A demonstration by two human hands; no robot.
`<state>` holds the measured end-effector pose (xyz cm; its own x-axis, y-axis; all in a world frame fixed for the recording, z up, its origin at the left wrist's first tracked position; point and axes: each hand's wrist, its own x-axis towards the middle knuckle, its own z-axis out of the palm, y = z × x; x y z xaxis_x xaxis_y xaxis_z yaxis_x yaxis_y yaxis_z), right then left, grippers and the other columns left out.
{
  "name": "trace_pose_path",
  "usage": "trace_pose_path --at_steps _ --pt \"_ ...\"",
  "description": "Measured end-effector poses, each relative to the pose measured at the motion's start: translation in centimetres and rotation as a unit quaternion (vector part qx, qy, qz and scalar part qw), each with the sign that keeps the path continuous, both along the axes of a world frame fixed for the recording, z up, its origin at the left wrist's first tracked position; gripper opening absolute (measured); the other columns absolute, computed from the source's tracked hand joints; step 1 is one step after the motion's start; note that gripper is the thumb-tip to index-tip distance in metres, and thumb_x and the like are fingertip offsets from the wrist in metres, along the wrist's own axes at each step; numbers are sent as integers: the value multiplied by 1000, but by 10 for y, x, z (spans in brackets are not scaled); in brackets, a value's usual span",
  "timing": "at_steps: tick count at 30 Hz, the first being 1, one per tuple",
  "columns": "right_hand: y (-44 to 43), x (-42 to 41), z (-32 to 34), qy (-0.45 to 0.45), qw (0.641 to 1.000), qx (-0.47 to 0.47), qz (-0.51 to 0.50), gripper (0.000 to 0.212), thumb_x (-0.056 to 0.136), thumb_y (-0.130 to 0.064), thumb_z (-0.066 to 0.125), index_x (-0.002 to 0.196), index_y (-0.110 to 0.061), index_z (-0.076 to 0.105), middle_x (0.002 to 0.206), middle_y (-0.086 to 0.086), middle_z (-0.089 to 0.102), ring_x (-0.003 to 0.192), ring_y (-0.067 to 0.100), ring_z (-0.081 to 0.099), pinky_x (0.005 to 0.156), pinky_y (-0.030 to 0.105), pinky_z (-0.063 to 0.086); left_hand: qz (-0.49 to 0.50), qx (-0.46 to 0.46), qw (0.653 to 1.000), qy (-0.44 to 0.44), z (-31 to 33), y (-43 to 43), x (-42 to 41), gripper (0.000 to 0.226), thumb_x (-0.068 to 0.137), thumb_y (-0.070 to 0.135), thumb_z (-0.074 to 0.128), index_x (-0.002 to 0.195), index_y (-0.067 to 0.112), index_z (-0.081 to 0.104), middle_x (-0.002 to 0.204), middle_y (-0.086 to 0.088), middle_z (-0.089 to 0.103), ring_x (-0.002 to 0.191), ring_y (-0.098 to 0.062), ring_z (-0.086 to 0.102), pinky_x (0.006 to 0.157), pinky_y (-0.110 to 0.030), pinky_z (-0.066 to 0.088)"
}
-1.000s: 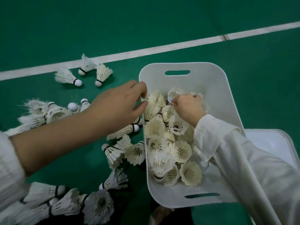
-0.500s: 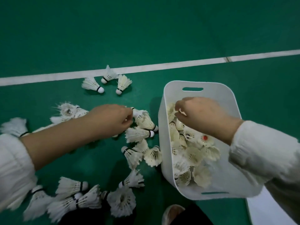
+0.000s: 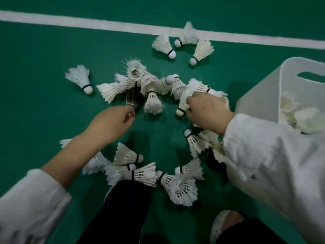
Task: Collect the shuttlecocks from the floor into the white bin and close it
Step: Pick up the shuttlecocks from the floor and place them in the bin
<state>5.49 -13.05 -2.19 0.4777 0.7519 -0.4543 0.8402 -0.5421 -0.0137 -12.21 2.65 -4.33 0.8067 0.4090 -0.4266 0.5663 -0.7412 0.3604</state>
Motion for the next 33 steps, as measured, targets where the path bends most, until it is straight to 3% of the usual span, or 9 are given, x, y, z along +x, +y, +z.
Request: trace_pose_path --at_steps 6,11,16,19,23,25,27,30,33 --pt "19 -1 -37 -7 994 24 -106 42 89 -20 52 125 -1 42 127 17 43 119 35 44 87 43 44 31 18 997 -67 -16 0 -5 22 89 26 53 108 16 54 101 -4 60 89 -23 57 73 -36 47" --pt "16 2 -50 23 975 95 -198 43 85 -11 56 125 -2 42 126 17 44 119 34 43 93 38 39 -38 81 987 -132 -21 -5 26 42 89 22 56 128 12 43 121 -10 47 104 -27 49 77 -39 47" --pt "10 -6 -49 18 976 139 -165 40 79 -9 63 116 -3 49 117 16 44 110 33 43 85 39 43 -156 169 969 -91 -39 -9 51 35 75 7 64 108 8 57 112 -18 55 95 -35 53 63 -39 48" --pt "6 -10 -50 14 981 165 -101 32 79 -6 60 110 -4 54 114 14 50 107 31 41 80 39 40 -197 184 959 -92 -40 -10 55 25 70 -1 49 93 5 59 97 -17 59 86 -33 56 58 -35 46" --pt "2 -15 -54 37 977 199 -64 22 84 -10 57 105 -4 59 104 12 61 102 30 43 82 39 38 -119 83 980 -139 -26 -18 47 6 85 12 57 87 7 59 84 -8 60 78 -25 55 58 -30 38" --pt "2 -19 -57 41 975 208 -69 18 87 -12 56 103 -4 59 99 12 64 97 30 46 77 40 40 -30 -8 992 -122 -23 -17 35 22 91 29 54 88 7 58 87 -4 57 79 -20 53 66 -31 41" --pt "1 -22 -60 43 974 208 -73 13 88 -11 54 99 -4 59 97 12 65 94 30 46 74 41 42 1 -49 993 -106 -20 -10 24 23 90 28 55 91 6 60 96 -3 53 80 -18 53 71 -29 40" --pt "1 -22 -58 51 974 211 -68 11 87 -7 54 97 -5 58 98 11 65 94 30 45 75 43 43 33 -36 993 -112 -13 9 18 22 89 17 55 109 7 55 118 -6 45 85 -18 53 73 -27 40" --pt "5 -20 -53 44 973 219 -53 14 83 -6 57 97 -6 59 94 11 65 93 29 45 73 41 42 33 -43 995 -87 -11 23 25 57 88 12 54 139 19 30 138 -5 32 79 -18 55 70 -28 42"
